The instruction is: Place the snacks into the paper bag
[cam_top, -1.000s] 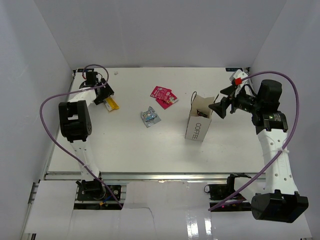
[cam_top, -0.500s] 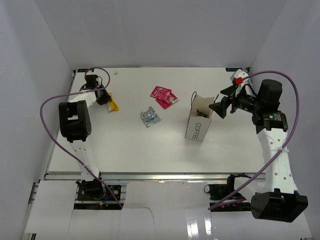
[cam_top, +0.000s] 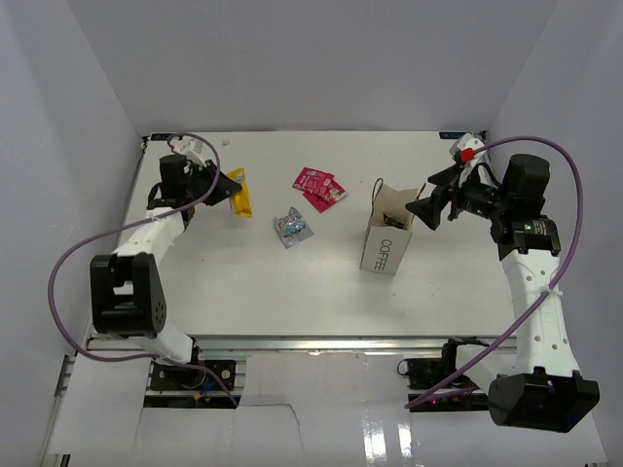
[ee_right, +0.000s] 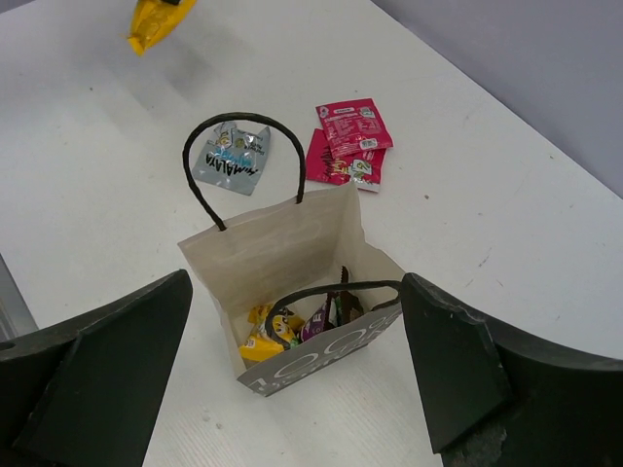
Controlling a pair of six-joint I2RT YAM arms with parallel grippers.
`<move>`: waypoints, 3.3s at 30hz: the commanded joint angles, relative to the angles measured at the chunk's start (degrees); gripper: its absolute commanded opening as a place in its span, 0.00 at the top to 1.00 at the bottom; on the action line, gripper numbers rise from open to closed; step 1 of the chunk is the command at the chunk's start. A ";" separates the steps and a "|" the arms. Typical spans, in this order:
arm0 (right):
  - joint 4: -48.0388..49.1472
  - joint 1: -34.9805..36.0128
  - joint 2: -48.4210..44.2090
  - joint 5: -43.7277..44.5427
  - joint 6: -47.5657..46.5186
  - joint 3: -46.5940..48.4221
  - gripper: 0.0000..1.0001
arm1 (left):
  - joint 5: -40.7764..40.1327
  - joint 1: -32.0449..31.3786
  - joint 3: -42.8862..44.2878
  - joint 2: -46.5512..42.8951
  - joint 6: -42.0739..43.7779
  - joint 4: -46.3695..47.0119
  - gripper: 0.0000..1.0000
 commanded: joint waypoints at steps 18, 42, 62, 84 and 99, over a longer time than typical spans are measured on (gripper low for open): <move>5.96 -0.38 -1.94 11.56 8.02 0.91 0.07 | -4.95 -42.90 17.89 -7.43 -10.25 20.64 0.81; 9.04 -0.56 -2.38 31.98 20.60 2.32 0.10 | -14.35 -51.43 32.31 11.04 1.17 20.47 0.78; 8.95 -0.56 -2.11 3.52 9.80 5.30 0.10 | -11.37 -51.70 34.94 10.69 0.74 20.12 0.43; -1.76 26.49 15.98 8.48 -4.63 22.44 0.08 | -46.16 -50.29 0.79 -42.71 7.27 -11.75 0.21; -7.05 52.79 57.55 60.18 15.23 40.98 0.10 | -48.37 -50.29 -16.65 -72.90 -12.53 -28.30 0.02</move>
